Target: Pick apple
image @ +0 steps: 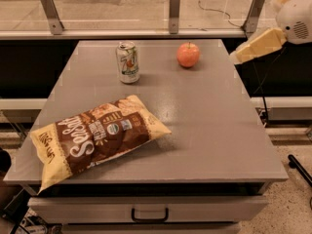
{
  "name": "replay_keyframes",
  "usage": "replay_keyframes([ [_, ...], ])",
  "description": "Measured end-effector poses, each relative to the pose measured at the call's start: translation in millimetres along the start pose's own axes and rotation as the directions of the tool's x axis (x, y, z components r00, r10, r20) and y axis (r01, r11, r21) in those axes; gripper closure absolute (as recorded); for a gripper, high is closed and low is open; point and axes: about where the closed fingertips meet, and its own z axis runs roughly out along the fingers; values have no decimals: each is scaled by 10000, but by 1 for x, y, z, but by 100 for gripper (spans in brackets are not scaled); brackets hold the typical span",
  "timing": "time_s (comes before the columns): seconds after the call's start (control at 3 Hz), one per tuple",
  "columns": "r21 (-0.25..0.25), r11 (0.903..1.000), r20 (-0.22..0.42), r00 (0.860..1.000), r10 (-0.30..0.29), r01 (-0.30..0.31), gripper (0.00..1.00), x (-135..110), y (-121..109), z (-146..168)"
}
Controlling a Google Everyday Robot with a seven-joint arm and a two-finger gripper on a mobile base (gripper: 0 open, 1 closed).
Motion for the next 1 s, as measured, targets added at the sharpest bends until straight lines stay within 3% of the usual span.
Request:
replay_keyframes([
  [0.33,-279,9970,640,9952,734,-717,0,6,-15,29],
  [0.67,-280,9970,641,9952,734,-717,0,6,-15,29],
  [1.0,-510,9950,475,9950,882,-857,0,11,-2,50],
])
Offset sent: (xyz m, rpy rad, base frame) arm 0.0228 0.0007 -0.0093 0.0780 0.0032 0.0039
